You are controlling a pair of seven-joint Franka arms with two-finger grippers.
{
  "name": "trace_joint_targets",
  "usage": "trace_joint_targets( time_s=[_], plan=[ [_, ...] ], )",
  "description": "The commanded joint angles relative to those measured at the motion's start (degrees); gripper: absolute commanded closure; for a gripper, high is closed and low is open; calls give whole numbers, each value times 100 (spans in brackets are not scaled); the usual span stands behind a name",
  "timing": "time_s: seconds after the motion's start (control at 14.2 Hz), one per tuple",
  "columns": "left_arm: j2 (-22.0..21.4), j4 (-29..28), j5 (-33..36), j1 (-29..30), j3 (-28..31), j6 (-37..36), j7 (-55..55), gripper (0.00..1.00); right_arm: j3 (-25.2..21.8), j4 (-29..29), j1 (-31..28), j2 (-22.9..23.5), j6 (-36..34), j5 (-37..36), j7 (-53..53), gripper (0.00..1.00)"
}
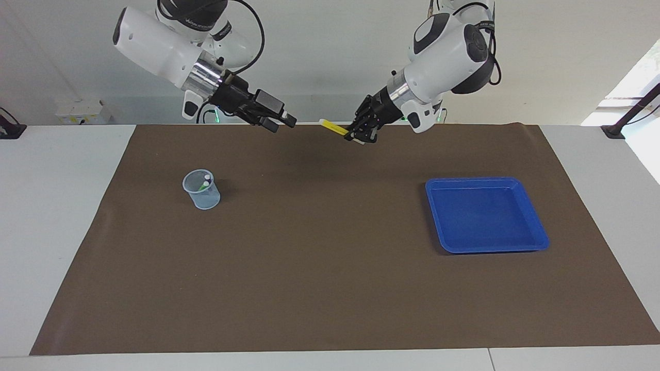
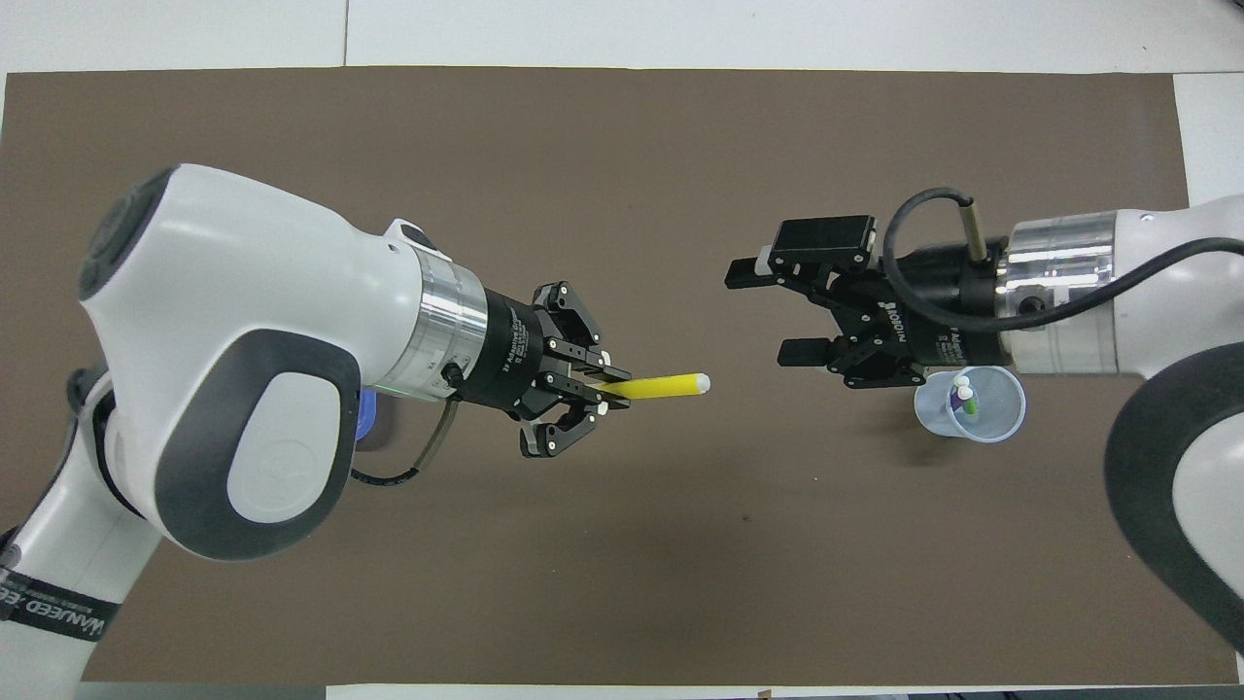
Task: Transfer and insert pens with both arms
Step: 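Grasp the yellow pen with the right gripper, open the left gripper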
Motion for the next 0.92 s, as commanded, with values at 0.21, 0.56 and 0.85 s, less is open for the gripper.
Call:
trace_joint_targets(
  time_s=[0.21, 0.56, 0.85],
  plan=[
    [-570, -991, -1032, -180, 58, 999, -467, 100, 4, -343, 137, -260, 85, 29, -147, 1],
    [-623, -1079, -1234, -312, 49, 1167, -493, 100, 4, -422, 277, -322, 6, -33, -173, 8],
    [-623, -1088, -1261, -382, 49, 1282, -599, 100, 4, -440, 436, -331, -47, -385, -173, 23]
  ],
)
